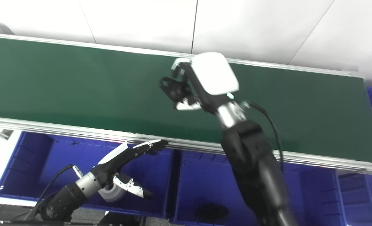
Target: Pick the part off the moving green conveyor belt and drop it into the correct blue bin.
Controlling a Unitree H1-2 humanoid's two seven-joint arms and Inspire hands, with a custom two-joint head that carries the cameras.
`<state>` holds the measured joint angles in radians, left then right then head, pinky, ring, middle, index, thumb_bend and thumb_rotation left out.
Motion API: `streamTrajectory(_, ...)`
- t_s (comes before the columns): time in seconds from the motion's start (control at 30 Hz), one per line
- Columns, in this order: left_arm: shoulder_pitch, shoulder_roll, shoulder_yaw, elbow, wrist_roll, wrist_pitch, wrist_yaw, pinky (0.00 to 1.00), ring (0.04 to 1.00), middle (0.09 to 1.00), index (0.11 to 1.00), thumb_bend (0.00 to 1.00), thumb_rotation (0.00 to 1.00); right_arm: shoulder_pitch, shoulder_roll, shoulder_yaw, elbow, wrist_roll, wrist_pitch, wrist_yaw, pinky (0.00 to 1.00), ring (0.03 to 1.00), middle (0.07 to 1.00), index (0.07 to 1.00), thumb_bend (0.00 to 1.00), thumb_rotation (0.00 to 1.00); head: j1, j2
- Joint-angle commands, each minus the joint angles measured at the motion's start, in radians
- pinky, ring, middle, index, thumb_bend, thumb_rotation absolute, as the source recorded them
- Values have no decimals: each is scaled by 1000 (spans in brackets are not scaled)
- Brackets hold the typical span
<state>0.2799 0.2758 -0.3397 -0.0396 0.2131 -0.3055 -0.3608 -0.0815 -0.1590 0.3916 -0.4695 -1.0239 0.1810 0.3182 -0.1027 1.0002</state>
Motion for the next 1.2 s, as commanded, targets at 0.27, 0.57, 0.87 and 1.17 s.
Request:
streamTrajectory(0.27,14,21,31,-52,-42,-6,2,812,875,900,890,970,383,254,-14,-103,-162,174,-14,28,215,445,505,466,516,0,-45,15)
streamTrajectory(0.57,20,57,42,-81,-65,11,-25,834,885,904,891,975,398,438,-133,-132,-72,328,-37,37,345,409,524,473,514,0,-82,36)
streamTrajectory(0.87,30,117,51,-105,-72,5,-49,846,893,915,898,969,396,436,-153,-82,76,322,-21,48,237,445,466,496,518,0,-113,66)
streamTrajectory(1.17,24,146,43,-139,-36,56,-66,848,900,928,914,974,378,350,-164,-8,165,247,-4,89,333,415,513,504,513,0,-126,83)
